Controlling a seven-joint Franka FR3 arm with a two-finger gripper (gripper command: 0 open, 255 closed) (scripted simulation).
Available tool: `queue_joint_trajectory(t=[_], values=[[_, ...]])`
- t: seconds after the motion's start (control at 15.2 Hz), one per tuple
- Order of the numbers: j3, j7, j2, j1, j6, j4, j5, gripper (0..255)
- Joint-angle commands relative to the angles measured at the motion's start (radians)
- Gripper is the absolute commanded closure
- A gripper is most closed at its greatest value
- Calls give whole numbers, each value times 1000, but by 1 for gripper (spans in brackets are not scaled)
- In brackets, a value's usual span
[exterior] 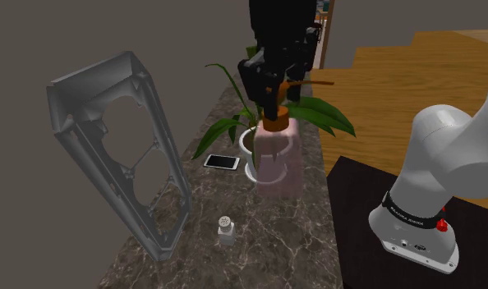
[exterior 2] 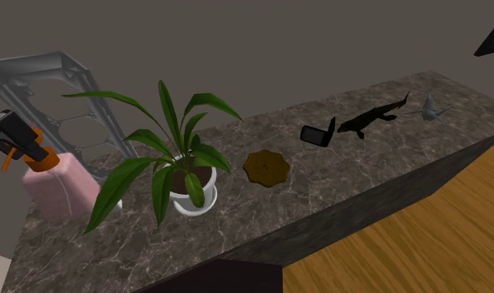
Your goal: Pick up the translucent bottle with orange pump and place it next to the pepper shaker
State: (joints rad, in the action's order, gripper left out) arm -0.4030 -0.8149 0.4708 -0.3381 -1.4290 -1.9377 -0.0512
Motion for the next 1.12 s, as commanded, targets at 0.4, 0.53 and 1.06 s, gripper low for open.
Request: queue_joint_trajectory(t=[0.4, 0.53, 1.06], values=[[-6, -3, 30, -9, -107, -135, -13, 255], [-8, -4, 35, -12, -132, -166, -16, 255], [-18, -10, 47, -19, -237, -282, -26, 255]])
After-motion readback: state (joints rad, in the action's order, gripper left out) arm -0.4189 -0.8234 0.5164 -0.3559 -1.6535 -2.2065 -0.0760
